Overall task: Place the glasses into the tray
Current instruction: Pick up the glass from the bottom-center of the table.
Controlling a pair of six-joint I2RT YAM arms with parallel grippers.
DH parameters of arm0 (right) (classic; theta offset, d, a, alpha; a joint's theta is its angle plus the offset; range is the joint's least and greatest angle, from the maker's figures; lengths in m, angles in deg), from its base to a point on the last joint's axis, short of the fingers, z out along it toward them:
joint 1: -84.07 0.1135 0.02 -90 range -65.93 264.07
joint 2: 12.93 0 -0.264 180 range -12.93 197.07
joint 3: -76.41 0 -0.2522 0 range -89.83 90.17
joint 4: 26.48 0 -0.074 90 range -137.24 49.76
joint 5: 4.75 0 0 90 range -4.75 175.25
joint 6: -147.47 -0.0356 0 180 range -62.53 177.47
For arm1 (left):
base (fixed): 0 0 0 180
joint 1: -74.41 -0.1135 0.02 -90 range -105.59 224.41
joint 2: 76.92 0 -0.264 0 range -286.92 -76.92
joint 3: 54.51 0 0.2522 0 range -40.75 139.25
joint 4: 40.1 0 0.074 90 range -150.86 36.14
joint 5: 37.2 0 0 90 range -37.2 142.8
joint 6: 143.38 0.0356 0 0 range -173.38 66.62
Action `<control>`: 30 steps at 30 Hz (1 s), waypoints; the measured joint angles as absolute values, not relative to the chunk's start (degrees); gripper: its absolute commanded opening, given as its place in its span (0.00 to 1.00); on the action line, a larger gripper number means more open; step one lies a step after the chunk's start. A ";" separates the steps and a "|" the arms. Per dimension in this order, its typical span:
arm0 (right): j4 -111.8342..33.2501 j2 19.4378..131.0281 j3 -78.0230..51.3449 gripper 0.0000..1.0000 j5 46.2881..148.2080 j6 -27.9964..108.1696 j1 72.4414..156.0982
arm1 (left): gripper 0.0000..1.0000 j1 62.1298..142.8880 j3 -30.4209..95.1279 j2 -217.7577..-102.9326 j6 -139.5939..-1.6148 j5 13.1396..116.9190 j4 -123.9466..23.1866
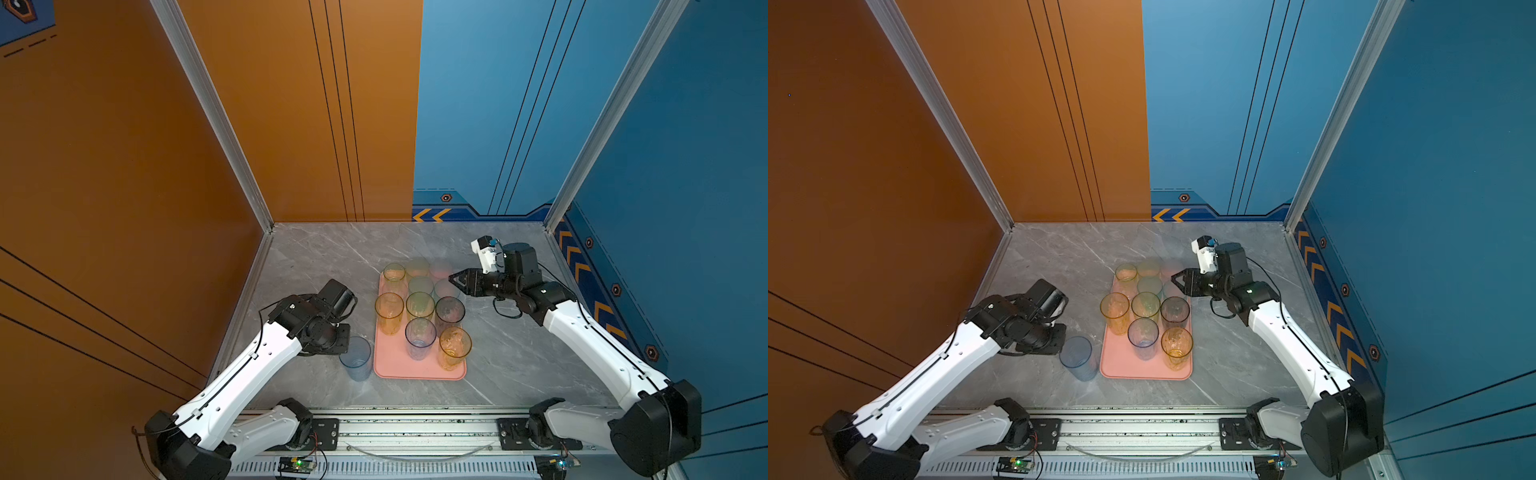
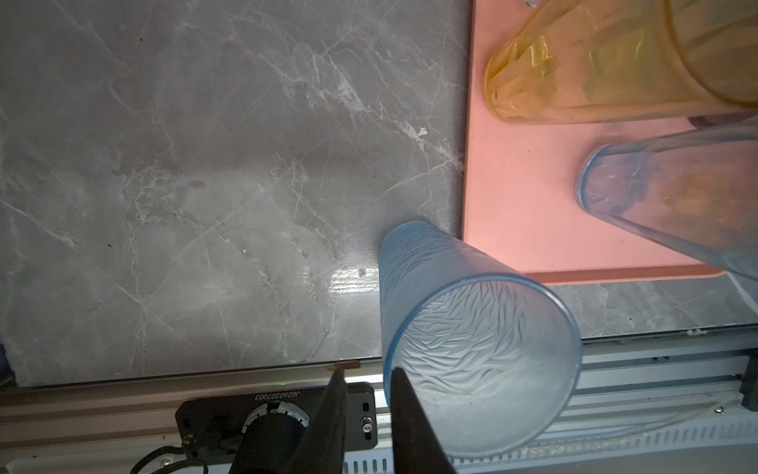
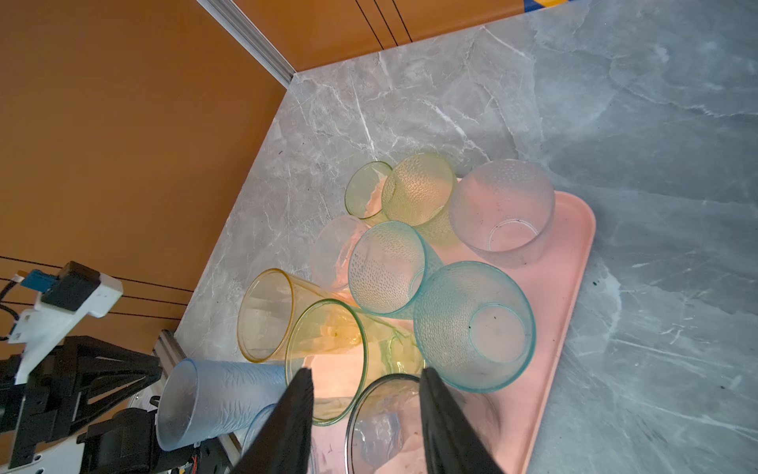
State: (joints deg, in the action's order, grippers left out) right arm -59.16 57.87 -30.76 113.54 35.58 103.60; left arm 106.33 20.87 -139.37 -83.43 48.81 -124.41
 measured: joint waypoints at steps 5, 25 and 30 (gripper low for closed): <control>-59.16 57.39 -30.76 0.42 113.54 35.58 103.55 | 0.21 106.29 19.96 -139.96 -83.45 49.47 -122.88; -59.18 57.39 -30.76 0.42 113.54 35.58 103.55 | 0.17 106.29 16.46 -140.92 -83.45 50.54 -120.60; -59.20 57.39 -30.76 0.42 113.52 35.58 103.55 | 0.15 106.29 16.46 -141.30 -83.43 50.89 -120.41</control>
State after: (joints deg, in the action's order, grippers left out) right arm -59.20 57.39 -30.76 113.52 35.58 103.55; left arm 106.29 16.46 -141.30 -83.43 50.89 -120.41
